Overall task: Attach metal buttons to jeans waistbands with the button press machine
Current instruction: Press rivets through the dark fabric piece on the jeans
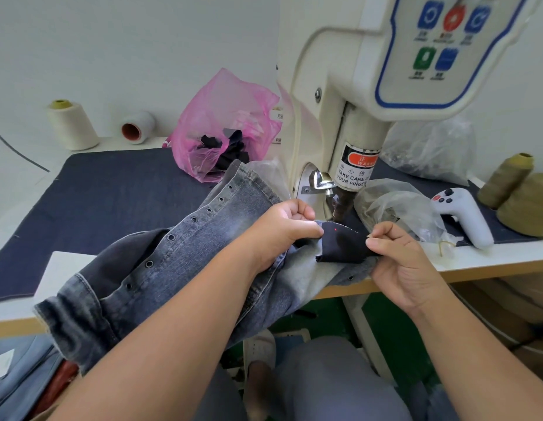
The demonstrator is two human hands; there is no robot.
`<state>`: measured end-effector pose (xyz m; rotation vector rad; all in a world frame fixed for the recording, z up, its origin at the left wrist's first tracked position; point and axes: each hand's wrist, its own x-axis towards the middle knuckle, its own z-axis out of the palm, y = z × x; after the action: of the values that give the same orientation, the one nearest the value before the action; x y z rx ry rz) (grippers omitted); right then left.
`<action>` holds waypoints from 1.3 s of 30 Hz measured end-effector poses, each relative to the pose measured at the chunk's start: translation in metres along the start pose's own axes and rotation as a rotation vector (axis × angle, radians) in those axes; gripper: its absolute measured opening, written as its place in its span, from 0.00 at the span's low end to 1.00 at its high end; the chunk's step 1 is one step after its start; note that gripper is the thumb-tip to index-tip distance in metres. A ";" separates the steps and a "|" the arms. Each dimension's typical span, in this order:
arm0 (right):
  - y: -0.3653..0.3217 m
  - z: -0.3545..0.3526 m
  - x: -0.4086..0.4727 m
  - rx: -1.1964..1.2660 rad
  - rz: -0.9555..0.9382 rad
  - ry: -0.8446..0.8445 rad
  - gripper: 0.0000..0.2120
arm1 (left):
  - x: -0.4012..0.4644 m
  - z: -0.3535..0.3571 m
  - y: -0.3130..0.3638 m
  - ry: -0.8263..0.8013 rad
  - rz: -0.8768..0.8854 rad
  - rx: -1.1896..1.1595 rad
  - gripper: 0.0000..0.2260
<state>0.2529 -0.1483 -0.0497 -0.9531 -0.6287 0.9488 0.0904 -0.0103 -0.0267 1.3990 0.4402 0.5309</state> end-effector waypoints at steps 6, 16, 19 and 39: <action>0.000 0.001 0.000 0.003 0.005 0.011 0.09 | -0.002 0.000 0.001 -0.018 0.002 0.001 0.10; -0.001 0.001 -0.002 0.003 0.008 -0.015 0.08 | -0.003 0.002 0.004 0.014 -0.027 0.013 0.10; -0.002 0.001 -0.003 0.022 0.013 -0.029 0.08 | -0.004 0.002 0.005 0.012 -0.044 0.041 0.10; -0.010 0.030 -0.061 -0.925 -0.341 0.087 0.19 | -0.013 -0.006 0.011 -0.243 -0.039 -0.035 0.05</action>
<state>0.2049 -0.1936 -0.0297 -1.6175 -1.1515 0.2723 0.0753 -0.0121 -0.0170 1.3983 0.2599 0.3298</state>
